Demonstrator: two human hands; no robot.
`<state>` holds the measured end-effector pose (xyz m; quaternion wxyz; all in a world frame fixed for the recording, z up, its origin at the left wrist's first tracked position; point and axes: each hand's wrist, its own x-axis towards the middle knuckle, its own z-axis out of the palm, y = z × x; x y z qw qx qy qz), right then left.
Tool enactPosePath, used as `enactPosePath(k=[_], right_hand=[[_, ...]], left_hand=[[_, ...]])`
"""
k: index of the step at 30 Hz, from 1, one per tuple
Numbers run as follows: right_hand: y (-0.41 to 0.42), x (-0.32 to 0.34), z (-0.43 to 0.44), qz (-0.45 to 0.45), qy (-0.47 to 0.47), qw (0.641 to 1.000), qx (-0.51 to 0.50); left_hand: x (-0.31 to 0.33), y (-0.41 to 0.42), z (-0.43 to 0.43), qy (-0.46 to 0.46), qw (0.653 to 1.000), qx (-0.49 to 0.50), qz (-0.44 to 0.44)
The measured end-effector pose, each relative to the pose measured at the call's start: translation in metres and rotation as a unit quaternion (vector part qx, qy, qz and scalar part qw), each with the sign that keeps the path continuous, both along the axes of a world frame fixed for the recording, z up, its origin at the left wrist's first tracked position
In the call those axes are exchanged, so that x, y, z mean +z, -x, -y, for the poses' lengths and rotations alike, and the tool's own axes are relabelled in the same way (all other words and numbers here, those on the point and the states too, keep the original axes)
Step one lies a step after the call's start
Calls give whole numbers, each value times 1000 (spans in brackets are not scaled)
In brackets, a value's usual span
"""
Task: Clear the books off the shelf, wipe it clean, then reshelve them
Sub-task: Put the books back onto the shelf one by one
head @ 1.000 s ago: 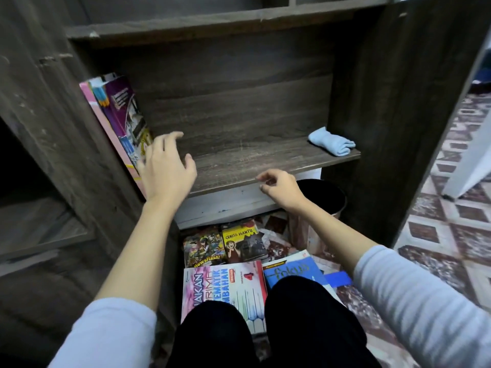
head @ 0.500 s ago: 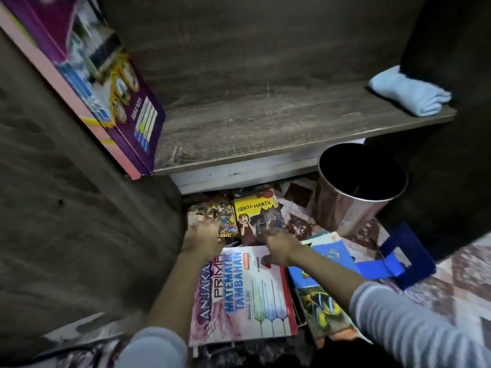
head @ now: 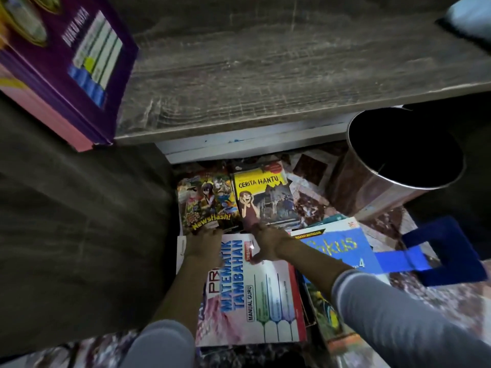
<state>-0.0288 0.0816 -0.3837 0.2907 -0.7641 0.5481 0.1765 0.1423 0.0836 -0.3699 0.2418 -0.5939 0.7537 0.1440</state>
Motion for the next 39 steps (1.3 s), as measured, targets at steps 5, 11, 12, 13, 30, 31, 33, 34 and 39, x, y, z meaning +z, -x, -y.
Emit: enactPosePath(k=[5,11,12,13,30,31,33,34,39], right_hand=[[-3,-7,2,5,13,1000,-18],[-1,-13,6,7,-25,999,-42],[-1,-13,9,9,-36,998,-52],[-2,-12,12,10,-47,997,-59],[-5,-15,-9,17,47,998,-36],[-5,-14,-11,15,59,998,-31],[-6,-11,-14,15,87,996,-11],[-6,-9,-13,13,99,995,2],[-6,-11,-18,4,132,990,41]], left_hand=[[-1,4,5,-13,1000,11,17],[-7,2,10,-11,1000,6,22],[-8,1,10,-11,1000,6,20],[-9,1,10,-11,1000,6,18],[-18,-1,-12,106,994,28,-29],[-18,0,-14,114,993,28,-31],[-18,0,-19,128,991,30,-40],[-18,-1,-20,135,989,28,-45],[-20,-4,-29,154,987,18,-53]])
